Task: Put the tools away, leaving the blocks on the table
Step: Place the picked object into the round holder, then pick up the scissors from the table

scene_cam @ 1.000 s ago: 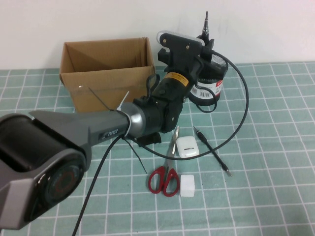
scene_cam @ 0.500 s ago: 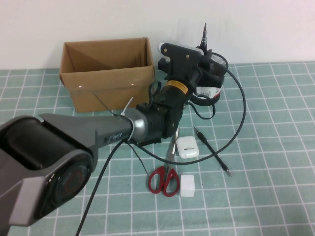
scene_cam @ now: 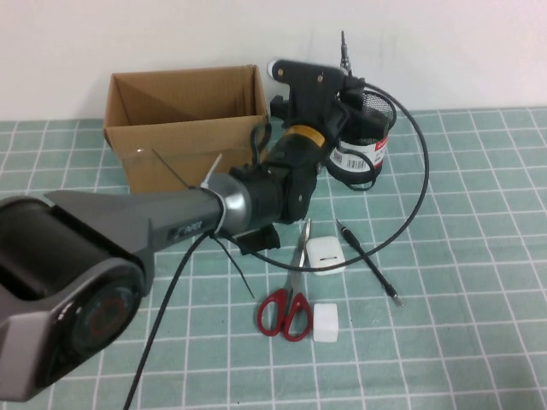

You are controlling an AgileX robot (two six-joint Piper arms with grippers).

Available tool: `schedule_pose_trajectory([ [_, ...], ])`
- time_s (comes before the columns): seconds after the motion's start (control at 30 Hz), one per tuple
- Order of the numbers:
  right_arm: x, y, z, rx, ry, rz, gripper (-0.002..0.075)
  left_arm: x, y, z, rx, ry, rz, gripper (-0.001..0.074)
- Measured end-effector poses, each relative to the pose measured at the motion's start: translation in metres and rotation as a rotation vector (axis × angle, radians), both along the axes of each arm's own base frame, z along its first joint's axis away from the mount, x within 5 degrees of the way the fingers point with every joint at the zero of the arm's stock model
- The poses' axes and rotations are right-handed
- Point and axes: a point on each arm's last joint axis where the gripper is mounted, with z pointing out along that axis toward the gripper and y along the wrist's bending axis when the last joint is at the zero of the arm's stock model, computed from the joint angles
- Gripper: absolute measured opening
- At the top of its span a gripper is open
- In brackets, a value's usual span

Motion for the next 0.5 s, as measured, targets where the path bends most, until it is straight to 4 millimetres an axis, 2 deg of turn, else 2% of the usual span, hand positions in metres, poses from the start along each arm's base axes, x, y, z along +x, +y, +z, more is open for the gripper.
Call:
schedule_pose_trajectory([
  [0.1, 0.000, 0.000, 0.000, 0.000, 0.000, 0.000, -0.0007, -0.002, 0.000, 0.009, 0.003, 0.013, -0.010, 0.0305],
  [0.2, 0.000, 0.000, 0.000, 0.000, 0.000, 0.000, -0.0007, -0.004, 0.001, 0.020, 0.000, 0.016, -0.017, 0.0333],
  [0.37, 0.000, 0.000, 0.000, 0.000, 0.000, 0.000, -0.0007, -0.012, 0.001, 0.043, 0.030, 0.060, -0.055, 0.0343],
  [0.5, 0.000, 0.000, 0.000, 0.000, 0.000, 0.000, -0.0007, -0.035, -0.004, 0.072, 0.105, 0.157, -0.147, 0.0307],
])
